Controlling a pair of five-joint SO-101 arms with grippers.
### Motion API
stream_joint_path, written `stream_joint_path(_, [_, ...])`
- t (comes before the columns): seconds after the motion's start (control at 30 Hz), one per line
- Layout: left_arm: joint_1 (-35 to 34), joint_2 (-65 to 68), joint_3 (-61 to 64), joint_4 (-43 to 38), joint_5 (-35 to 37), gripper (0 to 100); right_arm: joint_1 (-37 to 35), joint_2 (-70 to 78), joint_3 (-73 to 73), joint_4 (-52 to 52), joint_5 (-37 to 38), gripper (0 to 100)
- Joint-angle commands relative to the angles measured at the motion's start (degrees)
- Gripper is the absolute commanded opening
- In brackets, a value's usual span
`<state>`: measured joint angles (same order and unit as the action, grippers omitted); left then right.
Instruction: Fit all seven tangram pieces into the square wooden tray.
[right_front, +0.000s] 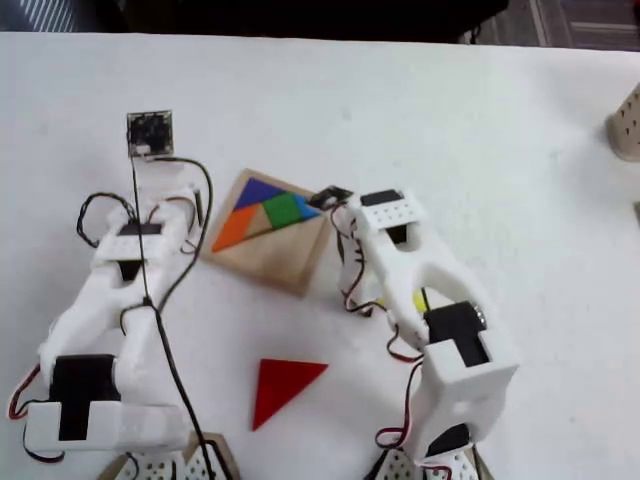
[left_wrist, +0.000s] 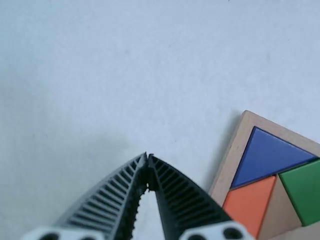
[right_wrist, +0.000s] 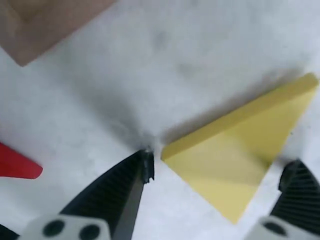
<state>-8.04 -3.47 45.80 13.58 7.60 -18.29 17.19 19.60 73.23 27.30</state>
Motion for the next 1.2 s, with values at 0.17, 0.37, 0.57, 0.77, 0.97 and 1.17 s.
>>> stream_joint_path(0.17, [-0.57, -0.13, -2.81, -1.14, -0.44, 3, 0.75, 3.56, -8.00, 3.38, -1.41, 27.4])
stream_joint_path(0.37, [-0.57, -0.13, -2.81, -1.14, -0.44, 3, 0.75, 3.56, -11.69, 6.29, -6.15, 39.6])
stream_joint_path(0.57, [-0.48, -0.13, -2.81, -1.23, -0.44, 3, 0.84, 3.56, -11.96, 5.67, -7.03, 35.1])
stream_joint_path(0.77, [-0.48, -0.13, -2.81, -1.32, -0.44, 3, 1.80, 2.07, -12.31, 5.05, -10.64, 35.1])
stream_joint_path(0.97, [-0.48, -0.13, -2.81, -1.23, -0.44, 3, 2.59, -10.68, 0.88, -3.91, -10.81, 35.1])
stream_joint_path(1.17, [-0.48, -0.13, -2.81, -1.23, -0.44, 3, 3.12, -15.87, 8.88, -13.49, -16.88, 34.8])
